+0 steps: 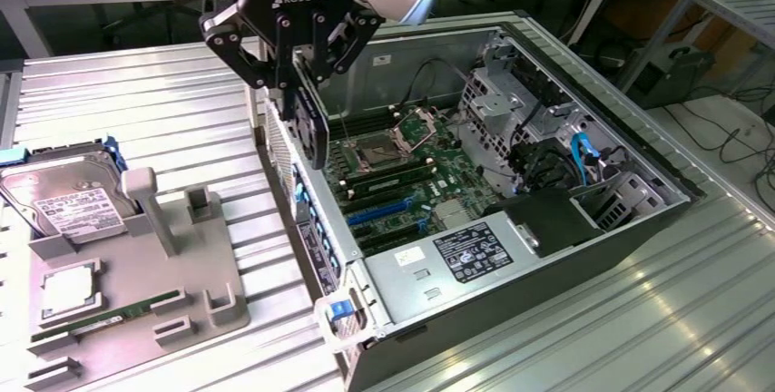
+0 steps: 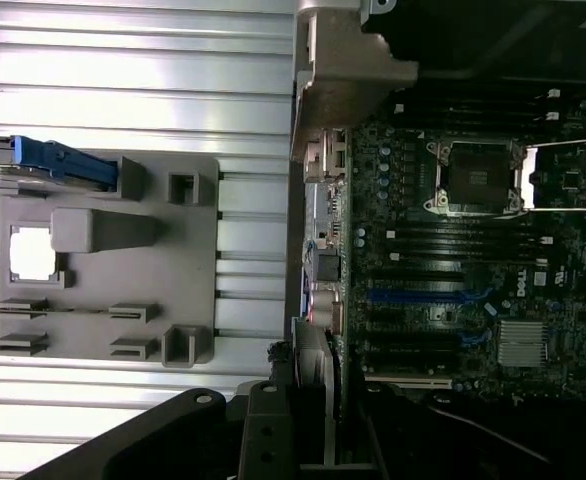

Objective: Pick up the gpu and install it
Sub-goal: 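Pick up the gpu and move the gpu toward the slot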

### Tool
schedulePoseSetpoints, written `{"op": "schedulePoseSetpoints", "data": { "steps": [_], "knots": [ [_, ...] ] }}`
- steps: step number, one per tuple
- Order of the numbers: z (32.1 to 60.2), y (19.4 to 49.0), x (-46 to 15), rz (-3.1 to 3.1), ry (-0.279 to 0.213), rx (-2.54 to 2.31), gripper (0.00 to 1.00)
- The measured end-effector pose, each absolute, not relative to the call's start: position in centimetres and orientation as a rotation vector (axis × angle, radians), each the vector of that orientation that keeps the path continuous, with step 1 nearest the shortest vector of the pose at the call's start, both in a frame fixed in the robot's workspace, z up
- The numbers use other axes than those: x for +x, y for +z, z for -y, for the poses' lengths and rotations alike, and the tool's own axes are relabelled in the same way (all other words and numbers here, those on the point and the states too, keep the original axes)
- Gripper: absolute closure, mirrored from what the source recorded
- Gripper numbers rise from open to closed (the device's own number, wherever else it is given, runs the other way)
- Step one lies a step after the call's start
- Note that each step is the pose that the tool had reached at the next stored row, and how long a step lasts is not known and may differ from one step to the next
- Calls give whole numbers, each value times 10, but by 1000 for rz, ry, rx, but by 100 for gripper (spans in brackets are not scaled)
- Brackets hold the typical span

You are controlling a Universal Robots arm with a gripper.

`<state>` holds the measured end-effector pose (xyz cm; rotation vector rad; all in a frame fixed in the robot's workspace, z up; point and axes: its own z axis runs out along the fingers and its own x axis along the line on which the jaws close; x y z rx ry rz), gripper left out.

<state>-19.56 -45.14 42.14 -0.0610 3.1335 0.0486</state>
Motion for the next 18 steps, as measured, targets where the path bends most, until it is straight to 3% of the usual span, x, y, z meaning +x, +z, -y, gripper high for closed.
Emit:
{"op": "schedulePoseSetpoints", "data": {
  "steps": [18],
  "knots": [
    [451,421,-183,-3133,48,-61,72]
  ]
}}
